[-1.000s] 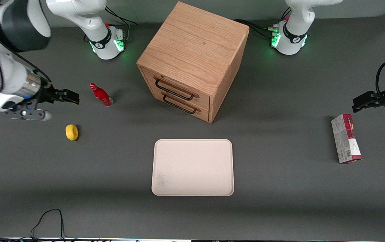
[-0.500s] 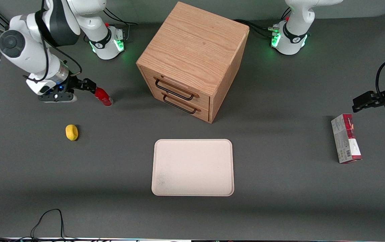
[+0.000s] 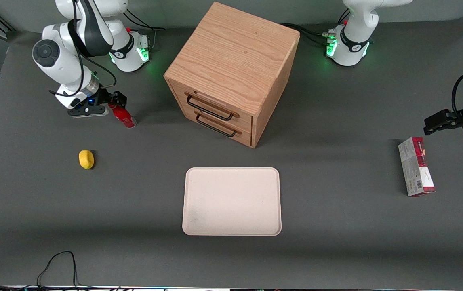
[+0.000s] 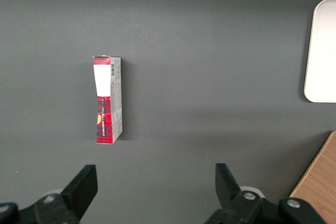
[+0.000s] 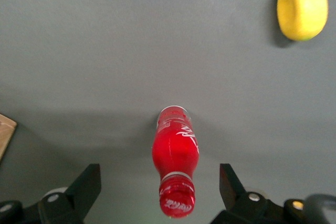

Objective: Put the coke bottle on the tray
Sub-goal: 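Lower the right gripper around the bottle neck and close it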

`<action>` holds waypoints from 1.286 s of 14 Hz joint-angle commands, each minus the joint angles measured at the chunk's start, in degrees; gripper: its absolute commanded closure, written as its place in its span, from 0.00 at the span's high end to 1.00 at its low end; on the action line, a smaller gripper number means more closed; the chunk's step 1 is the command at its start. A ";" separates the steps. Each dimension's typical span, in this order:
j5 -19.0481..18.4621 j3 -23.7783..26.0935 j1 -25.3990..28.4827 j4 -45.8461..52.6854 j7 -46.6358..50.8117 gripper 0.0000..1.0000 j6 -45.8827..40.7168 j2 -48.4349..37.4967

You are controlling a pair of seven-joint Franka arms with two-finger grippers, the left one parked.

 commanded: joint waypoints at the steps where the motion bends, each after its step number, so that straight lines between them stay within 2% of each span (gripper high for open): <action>1: 0.51 -0.04 0.25 -3.81 -2.11 1.00 2.41 -2.42; 6: -0.54 1.28 0.16 -5.31 -2.29 0.99 2.23 -2.60; 7: -0.54 1.28 0.16 -5.40 -2.29 0.91 2.23 -2.51; 9: -0.54 1.28 -0.01 -5.22 -2.29 0.50 1.88 -2.51; 12: -0.72 1.20 -0.36 -5.05 -2.20 0.00 1.80 -2.42; 18: -0.11 0.76 -1.50 -0.58 -0.54 0.00 -0.04 -0.58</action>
